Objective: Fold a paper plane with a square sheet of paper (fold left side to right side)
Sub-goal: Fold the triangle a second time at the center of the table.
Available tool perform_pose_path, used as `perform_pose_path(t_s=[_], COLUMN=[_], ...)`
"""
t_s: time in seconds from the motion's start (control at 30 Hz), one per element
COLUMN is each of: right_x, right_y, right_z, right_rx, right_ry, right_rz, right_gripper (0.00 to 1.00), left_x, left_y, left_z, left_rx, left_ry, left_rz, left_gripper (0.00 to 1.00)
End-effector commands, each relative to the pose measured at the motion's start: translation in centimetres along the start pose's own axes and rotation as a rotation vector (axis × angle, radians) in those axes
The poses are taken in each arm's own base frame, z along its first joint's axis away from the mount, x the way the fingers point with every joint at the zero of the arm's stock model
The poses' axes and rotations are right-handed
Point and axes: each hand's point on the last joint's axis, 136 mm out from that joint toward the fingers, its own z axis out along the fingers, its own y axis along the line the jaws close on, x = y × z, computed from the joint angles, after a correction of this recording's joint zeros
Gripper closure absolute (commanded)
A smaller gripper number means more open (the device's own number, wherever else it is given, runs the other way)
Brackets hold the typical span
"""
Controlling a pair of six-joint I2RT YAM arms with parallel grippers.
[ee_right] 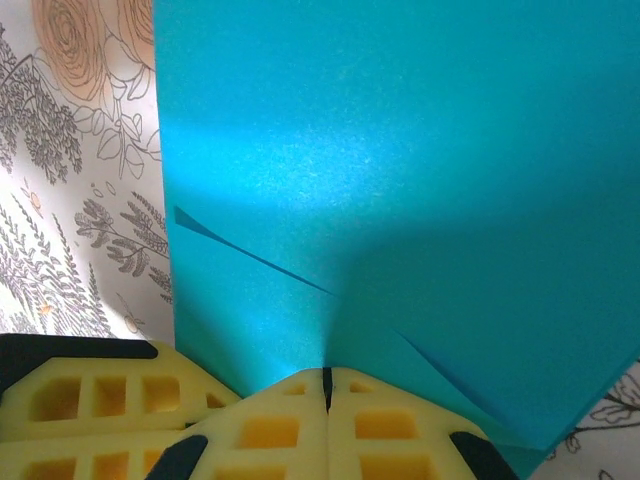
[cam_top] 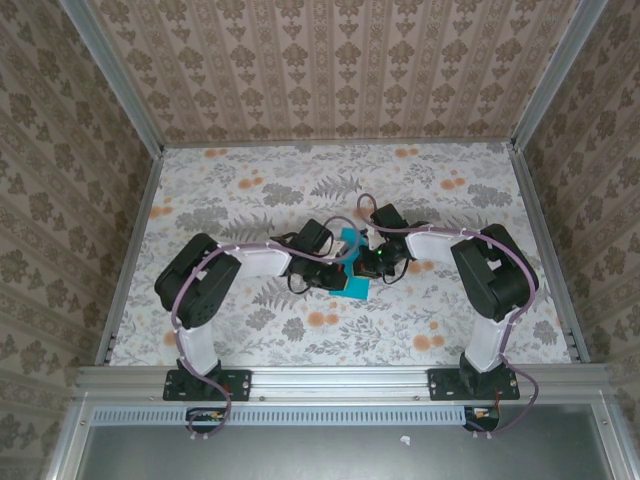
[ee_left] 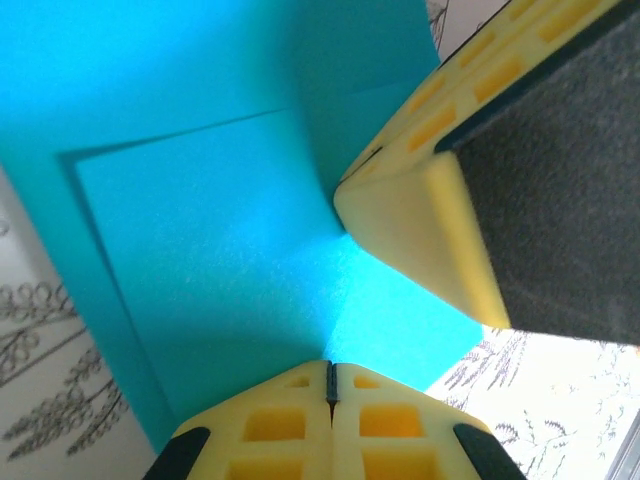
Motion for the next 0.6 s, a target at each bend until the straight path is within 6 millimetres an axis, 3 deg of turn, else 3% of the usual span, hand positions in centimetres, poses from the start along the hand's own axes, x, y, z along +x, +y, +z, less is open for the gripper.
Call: perform_pose_path(t_s=[0.0, 0.43, 0.57], right_x=[1.4, 1.4, 0.7], right_y=[-2.6, -2.8, -1.9], right_z=[0.8, 0.7, 0.3], right_rx=[0.105, 0.119, 0.081], right_ry=[0.062, 0.065, 0.033], right_rz=[0.035, 0.036, 0.019], right_gripper=[0.99, 1.0, 0.99], left_x=[2.5, 4.9, 4.3], left_y=[1.4, 3.6, 3.4], left_z=[-0.6, -2.4, -3.8], left_rx=[-0.035, -0.045, -0.036], left_ry=[0.048, 0.023, -0.02], left_rz=[-0.064, -0.149, -0.136], left_gripper=[0.99, 0.99, 0.97])
